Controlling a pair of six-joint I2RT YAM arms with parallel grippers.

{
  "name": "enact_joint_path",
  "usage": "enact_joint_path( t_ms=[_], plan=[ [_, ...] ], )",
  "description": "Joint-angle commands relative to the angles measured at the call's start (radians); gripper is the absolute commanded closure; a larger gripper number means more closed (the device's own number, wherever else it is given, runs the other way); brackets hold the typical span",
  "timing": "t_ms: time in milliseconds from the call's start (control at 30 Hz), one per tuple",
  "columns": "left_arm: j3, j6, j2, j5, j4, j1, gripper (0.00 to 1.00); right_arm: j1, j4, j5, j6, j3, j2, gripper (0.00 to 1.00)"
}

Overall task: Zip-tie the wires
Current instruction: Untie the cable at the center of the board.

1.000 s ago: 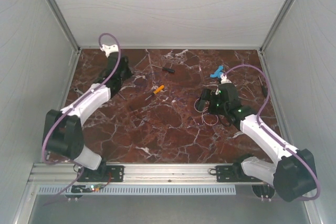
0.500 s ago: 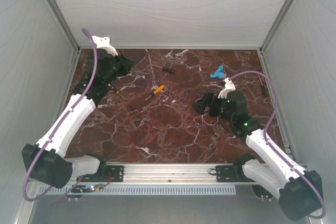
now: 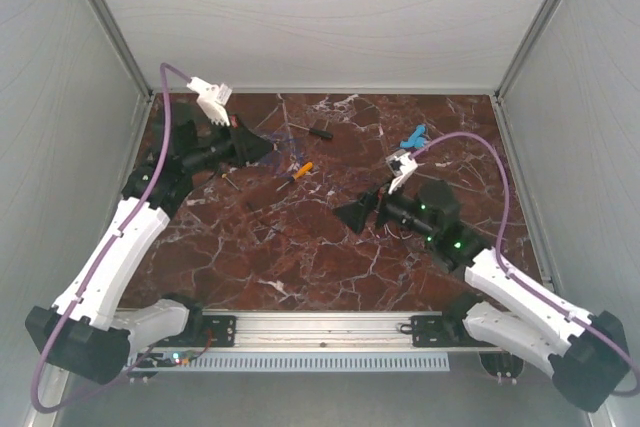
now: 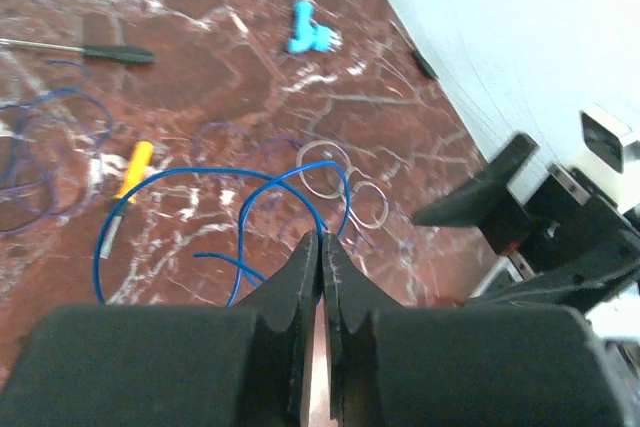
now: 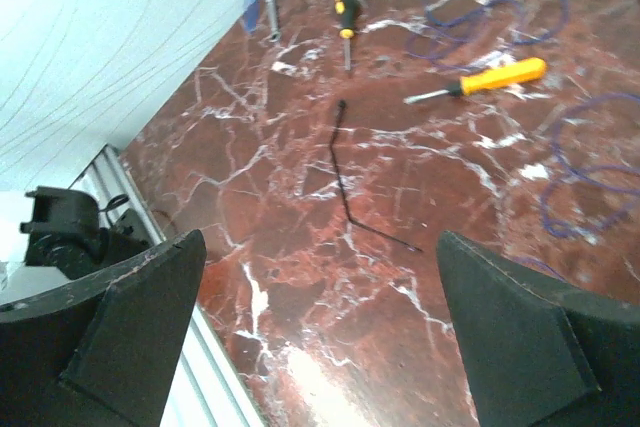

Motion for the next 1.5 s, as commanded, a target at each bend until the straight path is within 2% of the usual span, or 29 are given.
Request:
enact_joint_path(
  t_ms=[0, 133, 367, 500, 633, 700, 900, 1000, 1067, 1133, 1200, 1300, 1367, 1467],
  plan=[
    [-0.018, 0.051, -0.021, 0.234, 0.001, -0.005, 1.00, 0.091, 0.085, 0.049, -0.097, 0.090, 0.061, 0.02],
    [-0.050, 0.089, -0.030, 0.363, -0.002, -0.009, 1.00, 0.124, 0.099, 0.069, -0.150, 0.129, 0.096, 0.02],
    [-0.116, 0.120, -0.065, 0.473, 0.043, -0.022, 1.00, 0.156, 0.112, 0.049, -0.211, 0.204, 0.159, 0.02],
    [-0.135, 0.123, -0.067, 0.514, 0.050, -0.023, 1.00, 0.185, 0.107, 0.061, -0.237, 0.258, 0.214, 0.09],
    [-0.157, 0.124, -0.082, 0.518, 0.055, -0.022, 1.00, 0.203, 0.103, 0.061, -0.257, 0.295, 0.272, 0.26],
    [-0.163, 0.122, -0.086, 0.522, 0.058, -0.022, 1.00, 0.210, 0.108, 0.058, -0.256, 0.303, 0.294, 0.38],
    [-0.170, 0.123, -0.090, 0.534, 0.059, -0.022, 1.00, 0.224, 0.114, 0.073, -0.241, 0.317, 0.334, 0.99],
    [-0.173, 0.125, -0.090, 0.536, 0.058, -0.023, 1.00, 0.223, 0.108, 0.128, -0.215, 0.324, 0.339, 1.00],
    [-0.175, 0.126, -0.087, 0.552, 0.055, -0.024, 1.00, 0.222, 0.091, 0.220, -0.190, 0.341, 0.344, 1.00],
    [-0.175, 0.126, -0.080, 0.576, 0.053, -0.025, 1.00, 0.207, 0.023, 0.360, -0.158, 0.390, 0.366, 1.00],
    [-0.174, 0.126, -0.075, 0.593, 0.050, -0.029, 1.00, 0.141, -0.102, 0.420, -0.075, 0.464, 0.410, 1.00],
    [-0.175, 0.131, -0.080, 0.605, 0.048, -0.037, 1.00, -0.006, -0.279, 0.390, 0.082, 0.556, 0.495, 1.00],
    [-0.172, 0.137, -0.091, 0.578, 0.047, -0.036, 1.00, -0.073, -0.341, 0.368, 0.112, 0.576, 0.535, 1.00],
    [-0.171, 0.151, -0.127, 0.483, 0.039, -0.036, 1.00, -0.110, -0.375, 0.383, 0.124, 0.540, 0.534, 1.00]
  ],
)
